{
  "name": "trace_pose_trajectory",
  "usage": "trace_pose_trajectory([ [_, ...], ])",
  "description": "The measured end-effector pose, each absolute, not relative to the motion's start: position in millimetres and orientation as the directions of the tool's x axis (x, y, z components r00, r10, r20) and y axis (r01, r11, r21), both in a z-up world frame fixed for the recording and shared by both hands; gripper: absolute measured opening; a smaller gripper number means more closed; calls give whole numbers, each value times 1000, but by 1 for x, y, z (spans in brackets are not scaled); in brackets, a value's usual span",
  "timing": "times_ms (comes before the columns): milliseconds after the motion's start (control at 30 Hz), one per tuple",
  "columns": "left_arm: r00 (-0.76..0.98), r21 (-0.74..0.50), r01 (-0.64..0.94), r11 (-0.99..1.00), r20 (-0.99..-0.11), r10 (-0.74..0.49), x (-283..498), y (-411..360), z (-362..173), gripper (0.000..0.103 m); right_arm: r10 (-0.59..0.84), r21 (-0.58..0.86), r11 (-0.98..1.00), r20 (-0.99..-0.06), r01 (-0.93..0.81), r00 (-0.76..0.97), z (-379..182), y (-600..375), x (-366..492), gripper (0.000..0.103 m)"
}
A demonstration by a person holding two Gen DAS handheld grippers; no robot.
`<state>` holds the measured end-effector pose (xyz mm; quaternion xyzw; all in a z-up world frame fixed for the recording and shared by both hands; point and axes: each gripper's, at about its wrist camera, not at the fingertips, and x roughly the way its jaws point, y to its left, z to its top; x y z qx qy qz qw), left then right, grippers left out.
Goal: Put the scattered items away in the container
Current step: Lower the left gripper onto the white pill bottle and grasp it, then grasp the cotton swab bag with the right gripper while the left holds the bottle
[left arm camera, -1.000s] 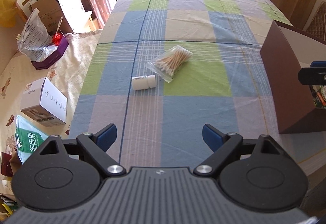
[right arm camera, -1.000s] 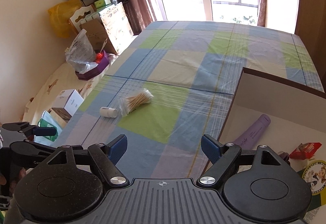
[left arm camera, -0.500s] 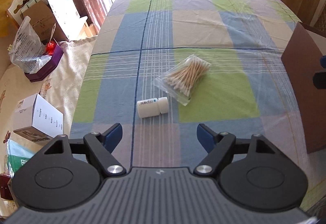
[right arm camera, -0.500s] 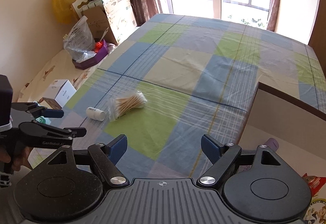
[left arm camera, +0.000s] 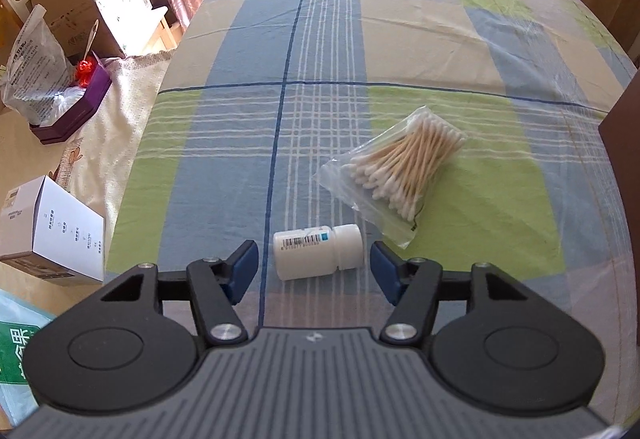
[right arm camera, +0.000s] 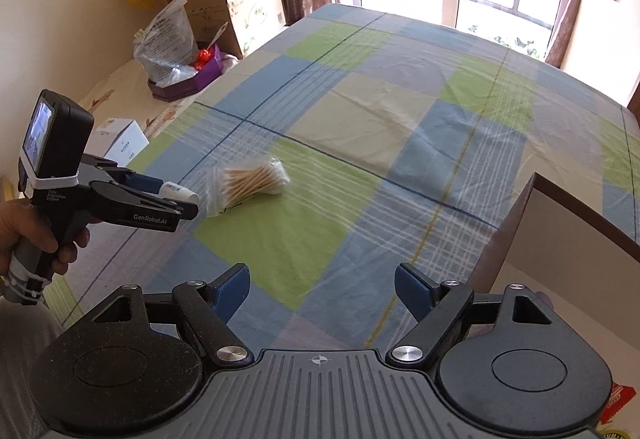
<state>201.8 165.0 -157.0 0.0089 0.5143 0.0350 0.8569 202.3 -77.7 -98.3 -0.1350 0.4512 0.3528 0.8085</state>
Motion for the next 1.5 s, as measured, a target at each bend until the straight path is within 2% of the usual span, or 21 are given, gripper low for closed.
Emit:
trace_pose_trajectory([
  [67, 474, 36, -45, 998, -879, 54, 201, 167, -159, 42, 445, 77, 691, -828, -719, 340, -100, -72, 204, 85],
  [233, 483, 30, -27, 999, -875, 39, 193, 169, -160, 42, 453, -10, 571, -830, -821, 325, -109, -50, 212, 85],
  [500, 466, -3, -17, 1000, -885, 6, 175, 175, -149, 42, 464, -100, 267, -858, -958, 219, -145, 5, 237, 85],
  [700, 464, -12, -16, 1000, -886, -3, 175, 181, -142, 42, 477, -96, 162, -864, -982, 163, -171, 43, 266, 85],
  [900, 466, -23, -25, 999, -885, -9, 174, 186, -137, 42, 486, -43, 130, -868, -991, 101, -192, 73, 282, 85],
  [1233, 453, -30, -43, 999, -892, -8, 171, 191, -138, 42, 460, 46, 238, -885, -970, 71, -207, 87, 287, 85],
  [1300, 451, -32, -40, 999, -892, -11, 171, 189, -139, 42, 462, 79, 263, -885, -962, 53, -206, 83, 287, 72],
  [1433, 449, -37, -37, 999, -893, -16, 170, 185, -140, 42, 445, 99, 302, -894, -948, 49, -200, 79, 281, 62],
  [1500, 449, -39, -35, 999, -893, -19, 169, 182, -139, 42, 433, 108, 328, -900, -938, 48, -197, 75, 277, 52],
])
